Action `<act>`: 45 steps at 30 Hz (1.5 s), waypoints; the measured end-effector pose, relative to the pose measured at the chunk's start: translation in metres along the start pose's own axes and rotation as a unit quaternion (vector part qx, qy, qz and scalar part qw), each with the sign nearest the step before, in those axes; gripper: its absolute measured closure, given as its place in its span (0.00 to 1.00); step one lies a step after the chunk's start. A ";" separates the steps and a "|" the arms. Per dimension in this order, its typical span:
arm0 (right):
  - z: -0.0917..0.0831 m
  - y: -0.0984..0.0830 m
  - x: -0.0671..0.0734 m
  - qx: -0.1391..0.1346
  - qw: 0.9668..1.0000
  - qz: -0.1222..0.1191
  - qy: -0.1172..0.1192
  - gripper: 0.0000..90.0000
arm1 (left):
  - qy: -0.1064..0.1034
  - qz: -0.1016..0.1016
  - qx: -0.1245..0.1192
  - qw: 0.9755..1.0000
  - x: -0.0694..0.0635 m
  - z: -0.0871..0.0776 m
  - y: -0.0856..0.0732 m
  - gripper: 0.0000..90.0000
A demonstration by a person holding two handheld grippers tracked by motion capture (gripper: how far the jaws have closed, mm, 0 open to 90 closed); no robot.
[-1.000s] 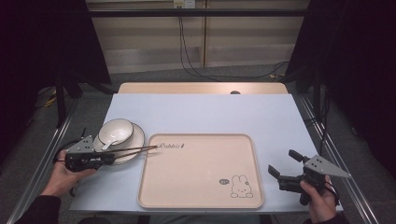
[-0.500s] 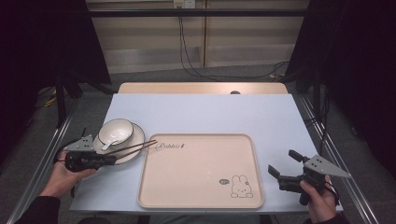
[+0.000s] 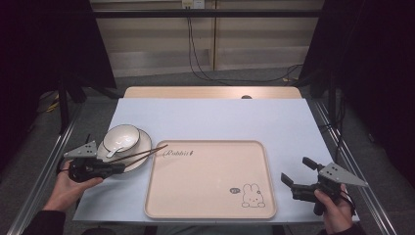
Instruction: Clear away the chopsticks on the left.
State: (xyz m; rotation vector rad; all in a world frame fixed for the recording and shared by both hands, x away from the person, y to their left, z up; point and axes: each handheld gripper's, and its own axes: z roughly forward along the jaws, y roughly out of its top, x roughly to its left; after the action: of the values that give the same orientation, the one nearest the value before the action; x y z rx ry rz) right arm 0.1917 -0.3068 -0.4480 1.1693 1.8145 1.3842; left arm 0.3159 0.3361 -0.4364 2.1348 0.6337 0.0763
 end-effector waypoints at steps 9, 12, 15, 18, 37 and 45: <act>0.000 0.000 -0.001 -0.001 1.000 0.002 -0.004 0.03 | -0.003 -0.042 -0.013 0.999 -0.019 0.002 0.010 0.94; 0.000 0.000 -0.001 -0.002 1.000 0.002 -0.004 0.03 | -0.010 -0.045 -0.019 0.999 -0.029 0.005 0.014 0.94; 0.000 0.000 -0.001 -0.003 1.000 0.002 -0.003 0.03 | -0.009 -0.043 -0.029 0.999 -0.040 0.009 0.020 0.94; -0.001 0.000 -0.001 -0.002 1.000 0.002 -0.003 0.03 | -0.008 -0.051 -0.038 0.998 -0.046 0.011 0.022 0.94; 0.000 0.000 0.000 -0.004 1.000 0.001 -0.001 0.03 | 0.035 -0.099 -0.045 0.993 -0.082 0.041 0.041 0.94; 0.000 0.000 0.000 -0.002 1.000 0.001 0.000 0.04 | 0.077 -0.145 -0.045 0.985 -0.089 0.056 0.046 0.94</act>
State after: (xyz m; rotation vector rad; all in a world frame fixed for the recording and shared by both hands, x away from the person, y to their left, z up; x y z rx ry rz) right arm 0.1917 -0.3066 -0.4478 1.1685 1.8117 1.3879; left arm 0.2732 0.2308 -0.4190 1.9421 1.0072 0.1075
